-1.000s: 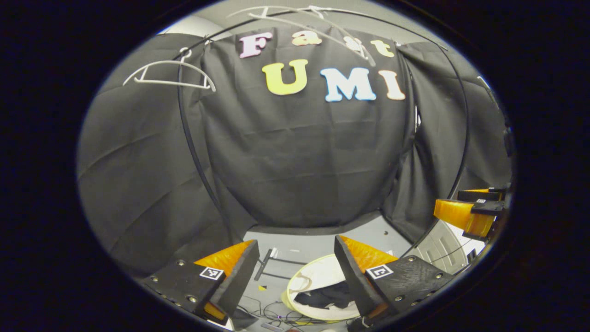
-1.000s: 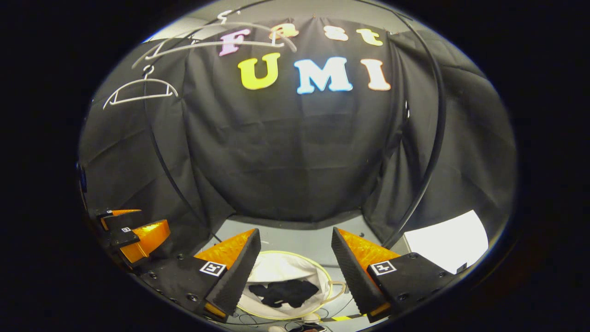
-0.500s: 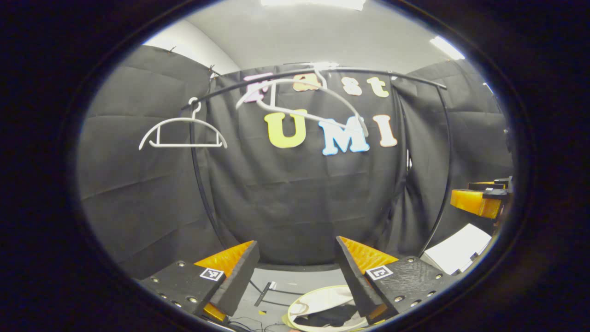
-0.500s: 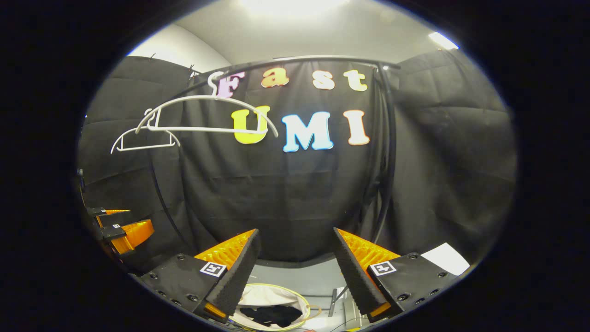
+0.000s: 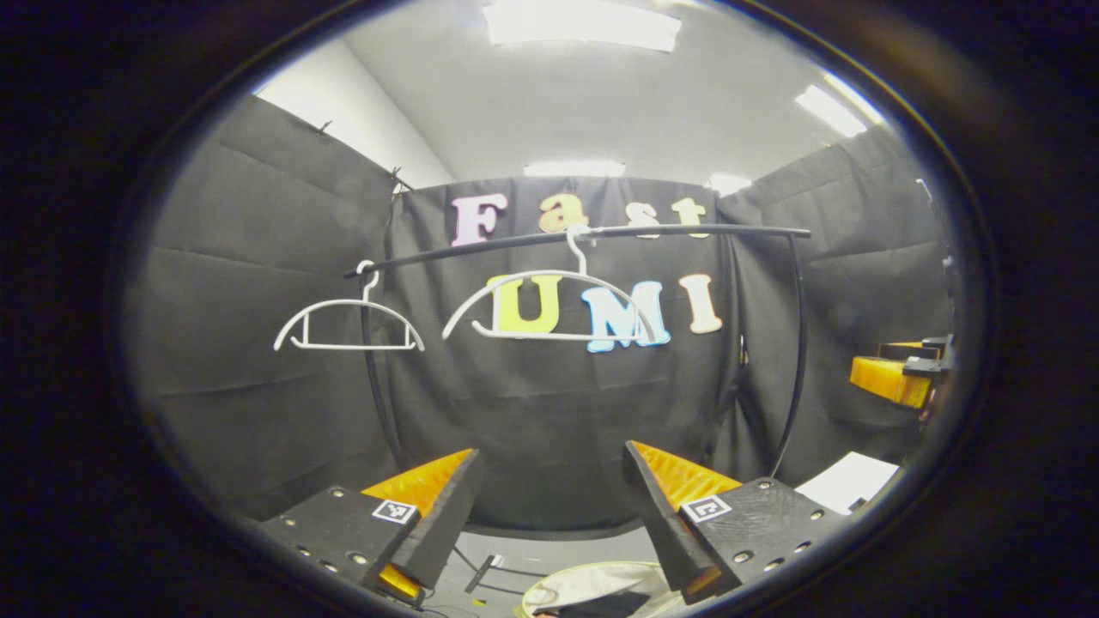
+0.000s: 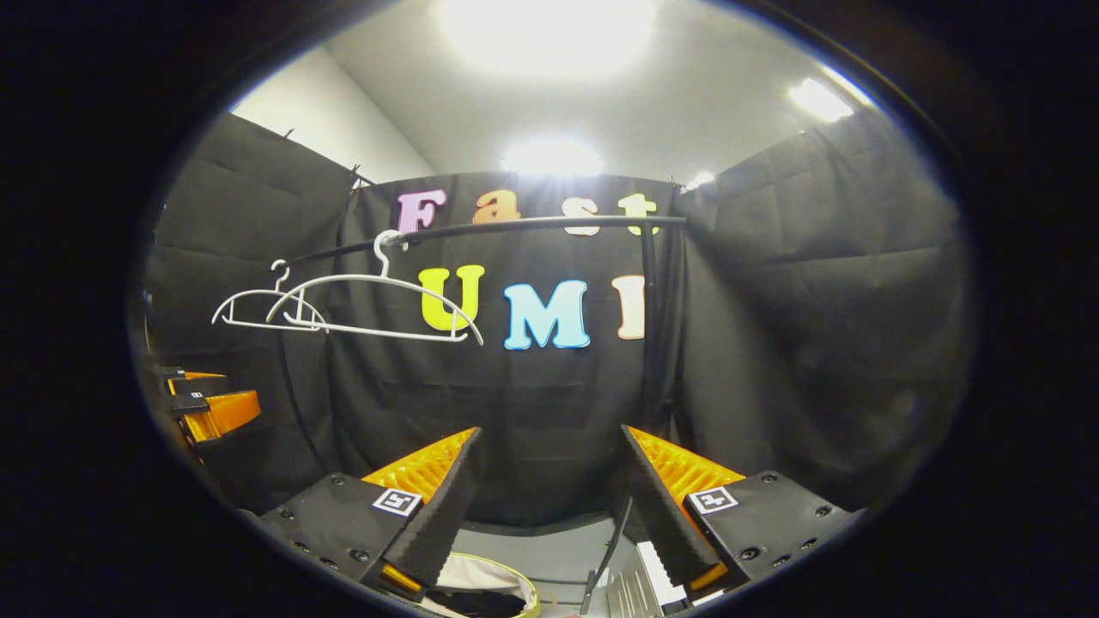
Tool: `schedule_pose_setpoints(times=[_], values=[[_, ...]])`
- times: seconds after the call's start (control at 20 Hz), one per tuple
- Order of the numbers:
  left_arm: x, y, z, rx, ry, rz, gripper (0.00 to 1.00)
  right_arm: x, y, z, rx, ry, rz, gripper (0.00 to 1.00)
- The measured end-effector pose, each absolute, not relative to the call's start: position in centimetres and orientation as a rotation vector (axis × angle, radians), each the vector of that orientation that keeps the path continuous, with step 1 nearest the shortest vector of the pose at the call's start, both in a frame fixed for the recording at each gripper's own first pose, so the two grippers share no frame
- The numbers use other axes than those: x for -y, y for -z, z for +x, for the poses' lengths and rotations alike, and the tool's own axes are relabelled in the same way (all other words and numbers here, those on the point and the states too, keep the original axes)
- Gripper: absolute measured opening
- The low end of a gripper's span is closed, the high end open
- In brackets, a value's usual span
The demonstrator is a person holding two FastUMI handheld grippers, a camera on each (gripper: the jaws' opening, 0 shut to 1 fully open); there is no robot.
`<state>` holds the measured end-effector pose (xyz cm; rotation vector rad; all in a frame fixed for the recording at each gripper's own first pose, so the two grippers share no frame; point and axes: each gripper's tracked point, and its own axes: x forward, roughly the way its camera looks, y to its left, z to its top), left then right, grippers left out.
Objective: Grasp the clothes on the hanger with both hands and then place them into the laundry hamper below.
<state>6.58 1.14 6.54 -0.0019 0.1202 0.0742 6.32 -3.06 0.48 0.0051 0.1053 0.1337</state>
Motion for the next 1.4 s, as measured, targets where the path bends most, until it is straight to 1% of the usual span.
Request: schedule_pose_setpoints(times=[0.05, 0.1, 0.35, 0.6, 0.85, 0.9, 0.95, 1.05, 1.1, 1.2, 1.25, 1.3, 1.35, 1.4], values=[[-1.1, -7.1, 5.7, -0.114, -0.083, 0.003, 0.95, 3.5, -0.9, 5.6, -0.094, -0.131, 0.008, 0.97], [-0.9, -7.6, 4.9, -0.111, -0.093, 0.008, 0.95, 3.9, -1.3, 4.8, -0.087, -0.132, 0.014, 0.92], [-0.9, -8.8, 2.0, -0.086, -0.136, 0.018, 0.95, 5.1, -1.2, 3.4, -0.072, -0.134, 0.014, 0.92], [-0.1, -9.5, -0.7, -0.061, -0.147, 0.013, 0.95, 6.2, -1.2, 0.4, -0.058, -0.136, 0.009, 0.92], [0.7, -9.8, -1.0, -0.049, -0.150, 0.002, 0.95, 6.4, -1.3, -0.8, -0.034, -0.145, -0.010, 0.92], [0.9, -9.9, -1.3, -0.047, -0.148, -0.001, 0.95, 6.4, -1.1, -0.9, -0.035, -0.147, -0.012, 0.97], [1.1, -10.0, -1.5, -0.044, -0.145, -0.003, 0.95, 6.4, -1.0, -0.9, -0.035, -0.150, -0.011, 0.92], [1.3, -10.0, -1.9, -0.044, -0.137, -0.008, 0.95, 6.4, -1.2, -1.4, -0.032, -0.151, -0.010, 0.92], [1.6, -9.9, -2.2, -0.045, -0.130, -0.008, 0.95, 6.5, -1.3, -1.7, -0.030, -0.149, -0.010, 0.97], [1.6, -10.0, -2.1, -0.046, -0.125, -0.007, 0.95, 6.7, -1.3, -2.0, -0.030, -0.146, -0.007, 0.97], [1.7, -10.0, -2.0, -0.045, -0.123, -0.008, 0.95, 6.6, -1.1, -1.8, -0.031, -0.146, -0.006, 0.93], [1.7, -10.0, -1.9, -0.042, -0.123, -0.010, 0.95, 6.6, -0.9, -1.8, -0.038, -0.146, -0.009, 0.93], [1.7, -10.1, -1.8, -0.037, -0.119, -0.013, 0.95, 6.7, -0.6, -1.7, -0.043, -0.143, -0.012, 0.97], [1.7, -10.1, -1.9, -0.037, -0.117, -0.015, 0.95, 6.7, -0.6, -1.7, -0.045, -0.141, -0.013, 0.97]])
